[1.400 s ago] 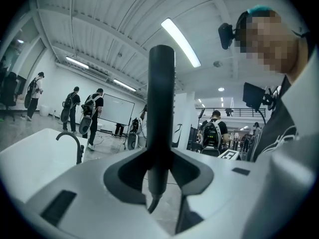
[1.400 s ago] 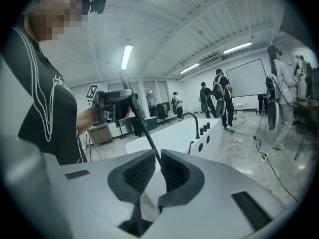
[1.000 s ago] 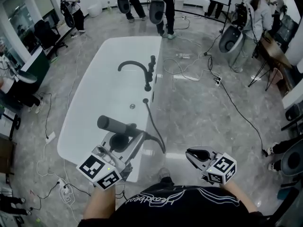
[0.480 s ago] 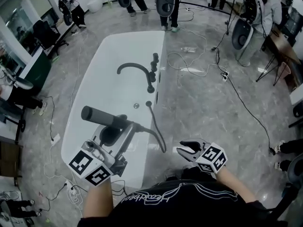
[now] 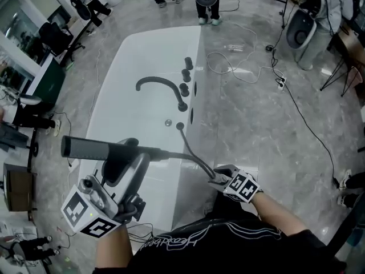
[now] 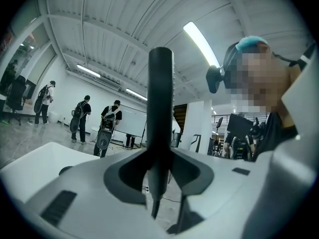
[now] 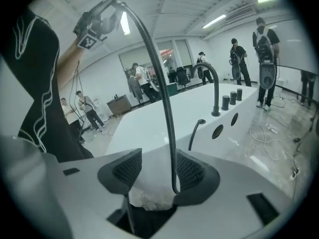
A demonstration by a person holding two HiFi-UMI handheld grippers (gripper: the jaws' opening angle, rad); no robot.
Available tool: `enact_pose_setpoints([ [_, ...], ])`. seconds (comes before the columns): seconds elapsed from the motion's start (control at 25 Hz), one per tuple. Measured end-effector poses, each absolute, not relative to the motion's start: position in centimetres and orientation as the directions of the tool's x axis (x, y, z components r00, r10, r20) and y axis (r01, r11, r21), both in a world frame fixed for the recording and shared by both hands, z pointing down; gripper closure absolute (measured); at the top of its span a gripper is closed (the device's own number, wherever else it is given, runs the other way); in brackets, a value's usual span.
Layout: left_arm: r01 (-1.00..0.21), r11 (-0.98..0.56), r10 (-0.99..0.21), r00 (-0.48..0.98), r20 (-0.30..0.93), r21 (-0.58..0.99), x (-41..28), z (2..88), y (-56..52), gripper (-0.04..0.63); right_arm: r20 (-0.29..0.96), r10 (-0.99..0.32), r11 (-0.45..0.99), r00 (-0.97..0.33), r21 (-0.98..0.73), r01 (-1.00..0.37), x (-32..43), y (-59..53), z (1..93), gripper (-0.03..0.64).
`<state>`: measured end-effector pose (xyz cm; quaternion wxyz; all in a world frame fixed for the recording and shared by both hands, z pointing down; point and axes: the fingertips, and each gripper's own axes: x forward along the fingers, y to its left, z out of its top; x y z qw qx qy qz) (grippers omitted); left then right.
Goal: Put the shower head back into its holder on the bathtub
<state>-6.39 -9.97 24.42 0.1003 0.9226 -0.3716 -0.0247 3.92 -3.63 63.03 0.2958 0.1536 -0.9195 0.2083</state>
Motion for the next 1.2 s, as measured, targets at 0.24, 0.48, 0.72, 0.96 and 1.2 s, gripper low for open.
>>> enact_pose_setpoints([
  [0.24, -0.678, -0.698, -0.688, 0.724, 0.046, 0.230, -6.3, 23.8, -11.8, 0.462, 0.680, -0.182, 0.865, -0.710, -0.232, -0.445, 3.9, -8.0, 68.5, 0.423],
  [0.48, -0.681, -0.683, -0.697, 0.716, 0.045, 0.264, -7.2, 23.9, -13.2, 0.462, 0.725, -0.124, 0.860, -0.678, -0.262, -0.438, 3.7, -8.5, 73.4, 0.426],
  [0.72, -0.681, -0.679, -0.703, 0.711, 0.029, 0.274, -7.4, 24.2, -13.3, 0.462, 0.718, -0.144, 0.852, -0.681, -0.260, -0.454, 2.2, -8.8, 75.6, 0.459],
  [0.96, -0.715, -0.655, -0.727, 0.685, 0.056, 0.246, -8.1, 25.1, -13.4, 0.462, 0.726, -0.135, 0.849, -0.674, -0.266, -0.457, 2.5, -8.4, 76.2, 0.549],
  [1.2, -0.768, -0.588, -0.777, 0.624, 0.084, 0.255, -9.6, 26.4, -14.3, 0.462, 0.714, -0.160, 0.817, -0.681, -0.292, -0.498, 4.1, -8.2, 73.7, 0.549],
])
